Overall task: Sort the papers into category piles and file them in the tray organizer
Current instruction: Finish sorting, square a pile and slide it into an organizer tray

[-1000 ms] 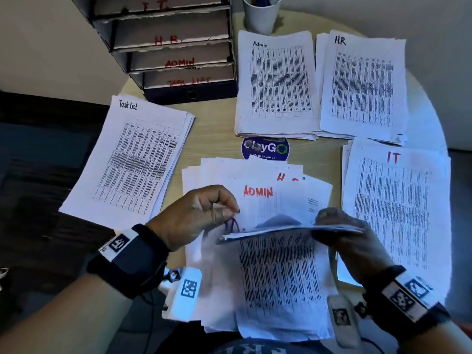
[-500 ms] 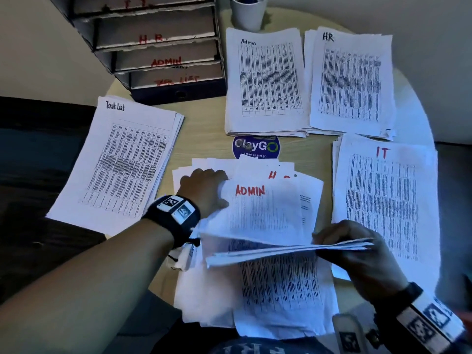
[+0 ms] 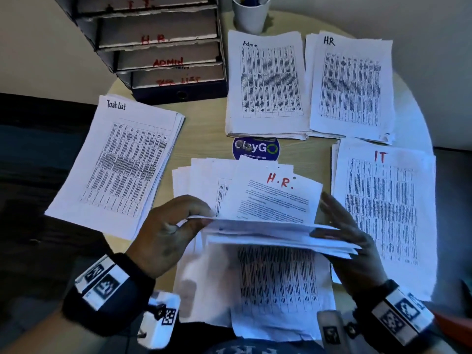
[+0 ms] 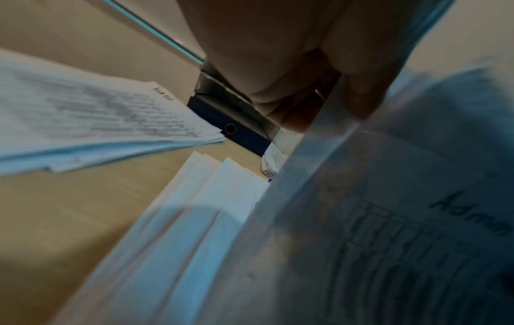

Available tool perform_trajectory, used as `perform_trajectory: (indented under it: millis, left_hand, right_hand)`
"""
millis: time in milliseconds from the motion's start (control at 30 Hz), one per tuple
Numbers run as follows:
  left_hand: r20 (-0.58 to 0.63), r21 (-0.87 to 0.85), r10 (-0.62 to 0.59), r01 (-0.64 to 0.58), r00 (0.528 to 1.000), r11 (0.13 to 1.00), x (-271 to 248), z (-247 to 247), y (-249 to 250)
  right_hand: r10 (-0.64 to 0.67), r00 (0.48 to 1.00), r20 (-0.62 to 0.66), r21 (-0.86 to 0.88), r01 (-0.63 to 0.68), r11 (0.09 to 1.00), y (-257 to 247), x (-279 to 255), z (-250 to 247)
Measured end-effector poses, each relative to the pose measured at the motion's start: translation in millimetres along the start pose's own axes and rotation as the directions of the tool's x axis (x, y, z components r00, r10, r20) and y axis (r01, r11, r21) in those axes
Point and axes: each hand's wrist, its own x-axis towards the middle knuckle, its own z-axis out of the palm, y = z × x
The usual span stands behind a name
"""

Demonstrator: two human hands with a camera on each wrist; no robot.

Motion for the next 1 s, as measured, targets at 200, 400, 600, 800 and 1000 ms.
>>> perform_trajectory:
  millis: [200,400,600,800,1000]
  left_hand:
    - [-0.086,-0.615,-0.642,0.467,0.762,0.636,26.5,14.6,-23.9]
    - [0.075,0.114,-0.658,0.649,0.749,0.752,-1.4,36.1,-59.8]
    - [-0.062,0.238,-0.536,0.534,0.842,0.812,18.8,25.2,-19.0]
    - [0.226,0.799,-0.151,-0.095,0.962,0.593,47.1,6.4,82.0]
    - [0.256,0.781,0.037,-0.229,0.966,0.580,44.0,-6.3,136.2]
  right_hand:
    - [-0.145,0.979,-0.144,-0.313,0.094,0.945,11.6,44.0,20.3]
    - [-0.042,0.969,-0.242,0.020,0.048,0.999,4.4,71.5,46.3]
    - [-0.159,0.886,-0.436,-0.366,-0.013,0.931,-16.6,68.3,50.9]
    - [-0.629,0.540,0.560,-0.771,0.617,-0.157,-100.2,-6.4,94.8]
    - [-0.166,0.890,0.425,-0.899,0.394,-0.193,-126.1,-12.0,95.2]
